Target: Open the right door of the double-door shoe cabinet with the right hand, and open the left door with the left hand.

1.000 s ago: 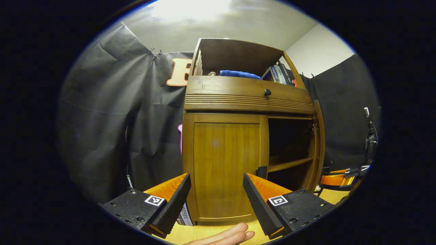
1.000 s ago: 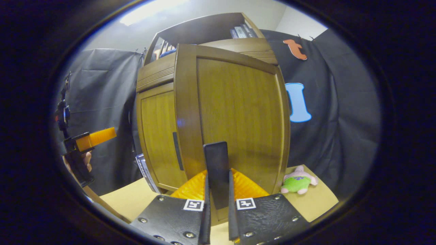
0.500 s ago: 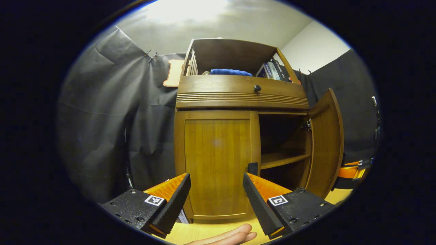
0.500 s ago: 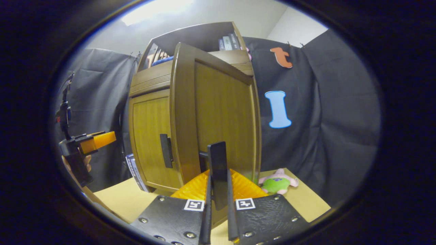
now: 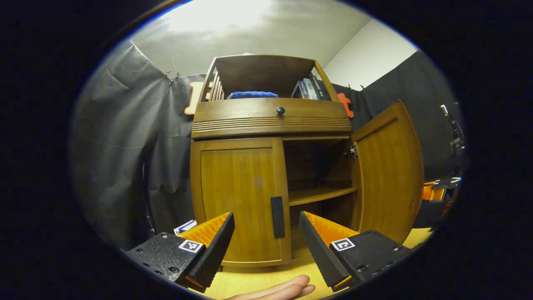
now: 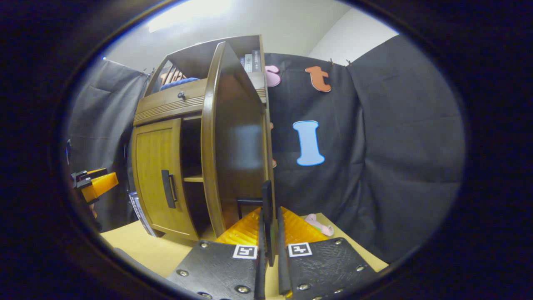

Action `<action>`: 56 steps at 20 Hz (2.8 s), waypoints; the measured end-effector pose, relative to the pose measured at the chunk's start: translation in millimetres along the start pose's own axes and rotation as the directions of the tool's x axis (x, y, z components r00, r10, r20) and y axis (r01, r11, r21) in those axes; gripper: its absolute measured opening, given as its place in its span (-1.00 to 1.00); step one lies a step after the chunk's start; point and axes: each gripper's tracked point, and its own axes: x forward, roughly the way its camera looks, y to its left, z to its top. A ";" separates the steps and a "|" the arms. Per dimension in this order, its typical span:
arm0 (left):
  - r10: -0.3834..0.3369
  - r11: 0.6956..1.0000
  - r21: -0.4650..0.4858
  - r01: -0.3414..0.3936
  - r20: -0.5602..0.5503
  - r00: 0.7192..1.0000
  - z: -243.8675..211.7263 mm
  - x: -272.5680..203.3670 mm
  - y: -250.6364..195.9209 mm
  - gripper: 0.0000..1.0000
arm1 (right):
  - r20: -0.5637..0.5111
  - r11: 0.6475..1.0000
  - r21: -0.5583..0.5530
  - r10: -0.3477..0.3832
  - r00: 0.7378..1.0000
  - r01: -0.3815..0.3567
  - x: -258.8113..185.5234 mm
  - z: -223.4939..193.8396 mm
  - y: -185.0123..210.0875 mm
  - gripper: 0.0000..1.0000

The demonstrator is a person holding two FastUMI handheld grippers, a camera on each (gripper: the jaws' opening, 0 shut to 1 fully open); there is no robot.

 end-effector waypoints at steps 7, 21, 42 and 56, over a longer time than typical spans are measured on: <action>-0.078 0.996 -0.051 0.076 -0.034 0.996 -5.2 -10.0 -42.3 0.97 | 0.010 0.998 0.024 0.058 0.998 -0.058 9.0 1.3 -38.1 -0.74; -0.008 0.999 -0.039 0.002 -0.132 0.991 -29.7 29.8 -43.3 0.99 | 0.007 0.993 0.004 0.115 0.993 -0.116 15.3 4.6 -60.2 -0.48; 0.051 0.998 -0.020 -0.055 -0.188 0.981 -49.0 115.3 -5.3 0.94 | 0.166 0.998 0.039 -0.048 0.985 0.042 -94.7 60.4 -62.8 1.00; 0.027 0.999 -0.026 -0.037 -0.298 0.954 -119.5 189.7 -18.8 0.31 | 0.231 0.997 -0.042 0.079 0.970 -0.072 -165.6 54.0 81.3 0.96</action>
